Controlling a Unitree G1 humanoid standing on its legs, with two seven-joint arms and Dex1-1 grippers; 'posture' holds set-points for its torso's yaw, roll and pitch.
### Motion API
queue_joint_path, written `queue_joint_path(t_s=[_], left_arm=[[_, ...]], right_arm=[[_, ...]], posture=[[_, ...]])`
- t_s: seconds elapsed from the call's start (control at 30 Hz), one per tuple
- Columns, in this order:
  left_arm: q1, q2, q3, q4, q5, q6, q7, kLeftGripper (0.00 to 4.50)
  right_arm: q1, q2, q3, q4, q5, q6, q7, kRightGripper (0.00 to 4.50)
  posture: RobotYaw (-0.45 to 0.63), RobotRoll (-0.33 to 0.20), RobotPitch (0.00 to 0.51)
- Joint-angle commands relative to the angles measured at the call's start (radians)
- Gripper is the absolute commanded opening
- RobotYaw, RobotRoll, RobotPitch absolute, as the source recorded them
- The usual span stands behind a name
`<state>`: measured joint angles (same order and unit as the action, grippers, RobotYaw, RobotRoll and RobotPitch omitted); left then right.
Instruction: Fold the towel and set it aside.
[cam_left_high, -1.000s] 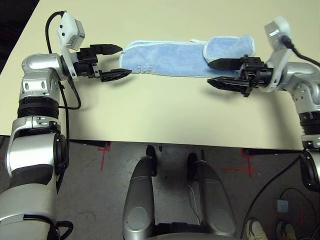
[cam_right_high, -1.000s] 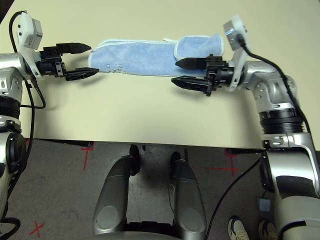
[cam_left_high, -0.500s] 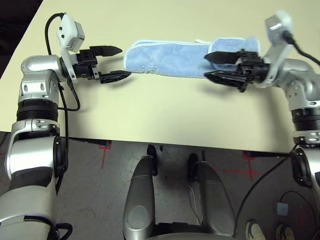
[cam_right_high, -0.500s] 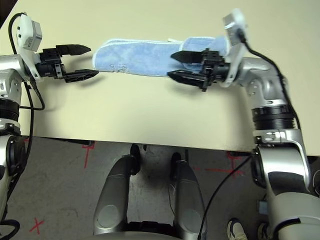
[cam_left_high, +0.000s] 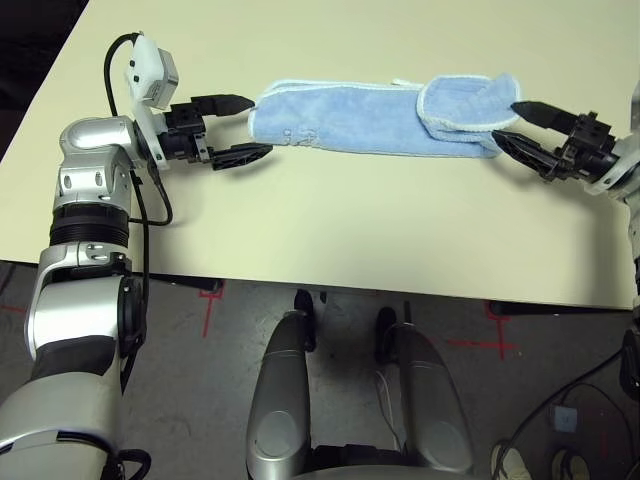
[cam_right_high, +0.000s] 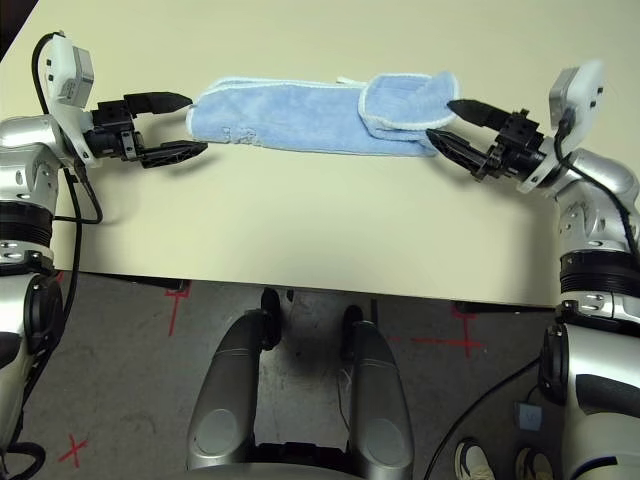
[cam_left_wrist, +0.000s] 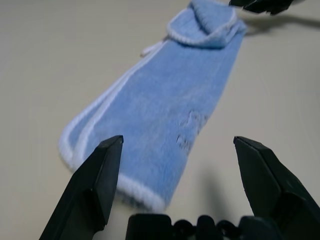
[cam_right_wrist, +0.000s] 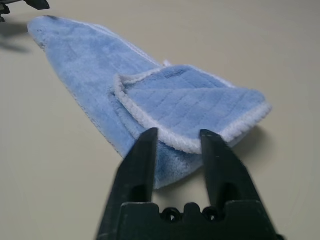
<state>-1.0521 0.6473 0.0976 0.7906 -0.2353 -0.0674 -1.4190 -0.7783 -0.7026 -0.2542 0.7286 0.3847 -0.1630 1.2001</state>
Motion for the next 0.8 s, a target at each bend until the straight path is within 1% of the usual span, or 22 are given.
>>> queue_joint_path(t_s=[0.03, 0.1, 0.23, 0.4, 0.63, 0.8], left_arm=[[0.004, 0.007, -0.012, -0.008, -0.005, -0.04, -0.04, 4.5], [-0.002, 0.01, -0.015, 0.005, -0.002, -0.054, -0.05, 4.5], [-0.016, 0.011, -0.015, 0.024, 0.001, -0.064, -0.061, 4.5], [-0.028, 0.01, -0.018, 0.035, 0.004, -0.062, -0.066, 4.5], [-0.034, 0.01, -0.023, 0.041, 0.006, -0.056, -0.066, 4.5], [-0.036, 0.012, -0.026, 0.04, 0.005, -0.049, -0.062, 4.5]], right_arm=[[-0.011, -0.069, -0.02, 0.118, -0.019, -0.016, 0.028, 0.82], [-0.021, -0.088, -0.017, 0.169, -0.029, -0.027, 0.036, 0.03], [-0.039, -0.085, -0.008, 0.204, -0.031, -0.04, 0.039, 0.01], [-0.051, -0.027, 0.01, 0.161, -0.031, -0.018, 0.019, 0.01], [-0.104, 0.054, 0.037, 0.162, -0.054, 0.017, -0.037, 0.01], [-0.181, 0.12, 0.067, 0.205, -0.094, 0.028, -0.115, 0.01]], posture=[[0.01, 0.0, 0.403], [0.0, 0.0, 0.404], [0.0, 0.0, 0.406], [0.0, 0.0, 0.406], [0.01, 0.0, 0.405], [0.01, 0.0, 0.405]])
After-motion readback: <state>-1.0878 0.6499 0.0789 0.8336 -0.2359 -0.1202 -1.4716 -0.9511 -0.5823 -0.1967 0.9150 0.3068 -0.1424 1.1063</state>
